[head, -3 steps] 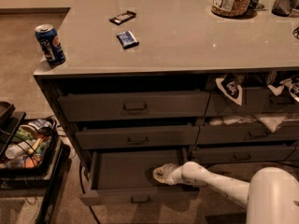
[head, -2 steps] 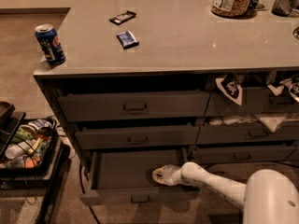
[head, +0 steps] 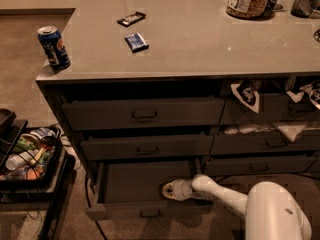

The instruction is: Open bottom drawer

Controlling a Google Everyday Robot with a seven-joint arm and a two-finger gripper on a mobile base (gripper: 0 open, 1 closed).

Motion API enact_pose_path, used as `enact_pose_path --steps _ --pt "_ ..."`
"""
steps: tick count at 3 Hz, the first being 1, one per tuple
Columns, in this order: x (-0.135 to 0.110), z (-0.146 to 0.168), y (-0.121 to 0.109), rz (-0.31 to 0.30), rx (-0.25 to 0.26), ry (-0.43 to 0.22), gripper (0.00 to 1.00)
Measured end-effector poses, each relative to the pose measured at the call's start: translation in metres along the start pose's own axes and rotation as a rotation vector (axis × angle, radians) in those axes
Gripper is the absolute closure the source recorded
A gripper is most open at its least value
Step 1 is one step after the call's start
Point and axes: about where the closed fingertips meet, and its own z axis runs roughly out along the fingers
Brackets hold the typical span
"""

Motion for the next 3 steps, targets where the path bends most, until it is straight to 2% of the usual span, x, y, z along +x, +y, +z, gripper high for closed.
enact_pose_path --steps 1,3 --pt "0.003 0.008 0.005 0.003 -0.052 0.024 1.00" --pt "-0.021 -0.026 0.023 0.052 -0.171 -0.034 1.00"
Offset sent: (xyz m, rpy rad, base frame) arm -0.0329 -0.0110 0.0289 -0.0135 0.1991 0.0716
